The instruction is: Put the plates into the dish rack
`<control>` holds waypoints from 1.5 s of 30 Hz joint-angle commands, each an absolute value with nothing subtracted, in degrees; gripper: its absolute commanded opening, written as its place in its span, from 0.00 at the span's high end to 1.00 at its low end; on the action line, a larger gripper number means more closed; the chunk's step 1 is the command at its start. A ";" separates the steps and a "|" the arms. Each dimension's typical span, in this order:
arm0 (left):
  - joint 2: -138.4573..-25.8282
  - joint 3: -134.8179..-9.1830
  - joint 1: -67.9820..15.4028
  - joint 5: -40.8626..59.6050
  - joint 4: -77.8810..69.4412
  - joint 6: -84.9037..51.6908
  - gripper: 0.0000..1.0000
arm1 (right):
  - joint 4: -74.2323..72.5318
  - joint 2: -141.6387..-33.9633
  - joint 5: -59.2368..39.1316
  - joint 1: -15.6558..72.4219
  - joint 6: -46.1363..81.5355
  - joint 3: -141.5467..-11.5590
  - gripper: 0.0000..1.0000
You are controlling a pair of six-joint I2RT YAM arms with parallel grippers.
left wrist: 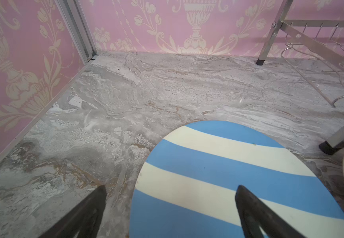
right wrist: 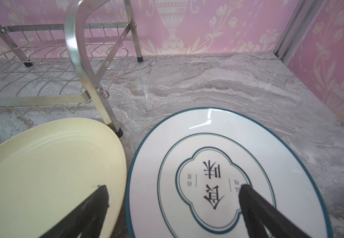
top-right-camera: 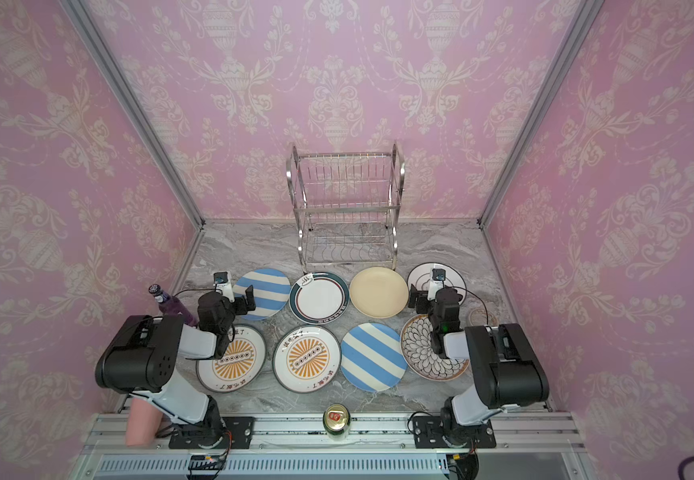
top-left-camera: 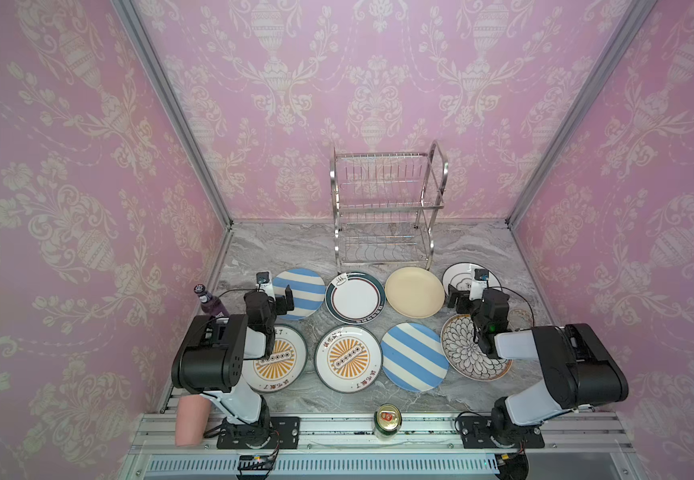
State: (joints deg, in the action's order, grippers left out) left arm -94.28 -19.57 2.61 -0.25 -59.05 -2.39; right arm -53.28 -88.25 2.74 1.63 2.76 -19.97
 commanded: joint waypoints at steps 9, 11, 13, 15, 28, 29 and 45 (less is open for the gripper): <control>-93.87 -20.31 2.82 0.97 -58.20 -1.15 0.01 | -53.46 -88.29 1.94 1.47 1.96 -20.92 0.00; -93.87 -20.35 2.81 0.97 -58.25 -1.14 0.01 | -53.61 -88.30 1.94 1.47 2.02 -20.92 0.00; -93.87 -20.35 2.81 0.93 -58.22 -1.16 0.01 | -53.53 -88.32 1.96 1.47 2.00 -20.92 0.00; -93.86 -20.32 2.81 0.94 -58.22 -1.14 0.01 | -53.48 -88.32 1.83 1.42 2.08 -20.99 0.00; -93.85 -20.39 2.86 0.78 -58.04 -1.22 0.01 | -53.61 -88.29 1.85 1.36 2.01 -20.97 0.00; -93.87 -20.44 2.81 0.78 -58.12 -1.24 0.01 | -53.60 -88.32 1.85 1.34 2.01 -21.00 0.00; -93.74 -19.05 2.85 -5.42 -60.53 -3.35 0.01 | -44.44 -83.80 6.37 1.02 4.08 -23.55 0.02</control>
